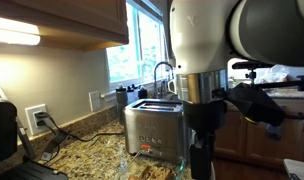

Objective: Put a slice of bread in the toaster then push the toaster lever down

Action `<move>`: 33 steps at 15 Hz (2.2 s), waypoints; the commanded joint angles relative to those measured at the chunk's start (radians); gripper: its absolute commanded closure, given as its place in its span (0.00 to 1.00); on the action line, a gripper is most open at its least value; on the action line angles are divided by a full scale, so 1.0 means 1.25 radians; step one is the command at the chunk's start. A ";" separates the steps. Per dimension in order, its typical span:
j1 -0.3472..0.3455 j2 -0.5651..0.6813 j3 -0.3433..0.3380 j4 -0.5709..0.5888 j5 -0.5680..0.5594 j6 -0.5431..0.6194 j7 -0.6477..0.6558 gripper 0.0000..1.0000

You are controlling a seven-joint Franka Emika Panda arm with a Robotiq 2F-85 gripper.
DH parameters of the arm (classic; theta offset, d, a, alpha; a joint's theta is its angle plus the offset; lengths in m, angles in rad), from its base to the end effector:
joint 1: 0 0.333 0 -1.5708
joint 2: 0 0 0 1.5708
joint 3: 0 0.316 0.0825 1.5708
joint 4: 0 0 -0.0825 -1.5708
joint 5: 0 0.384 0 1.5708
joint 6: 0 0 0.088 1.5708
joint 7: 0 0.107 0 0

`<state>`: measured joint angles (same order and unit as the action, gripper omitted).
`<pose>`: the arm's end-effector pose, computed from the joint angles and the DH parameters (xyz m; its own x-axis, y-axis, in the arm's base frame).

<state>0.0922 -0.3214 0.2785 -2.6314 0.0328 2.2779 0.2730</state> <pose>0.3764 0.1426 0.3466 0.9980 0.0595 -0.0234 0.0610 -0.9955 0.0719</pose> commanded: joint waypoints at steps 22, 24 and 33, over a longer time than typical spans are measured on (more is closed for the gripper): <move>-0.003 0.202 -0.034 0.158 -0.128 0.089 0.106 0.00; 0.003 0.233 -0.040 0.185 -0.134 0.089 0.120 0.00; 0.042 0.320 -0.055 0.303 -0.117 0.060 0.144 0.00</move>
<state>0.1077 0.0542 0.2342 -2.2926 -0.1036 2.3747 0.4131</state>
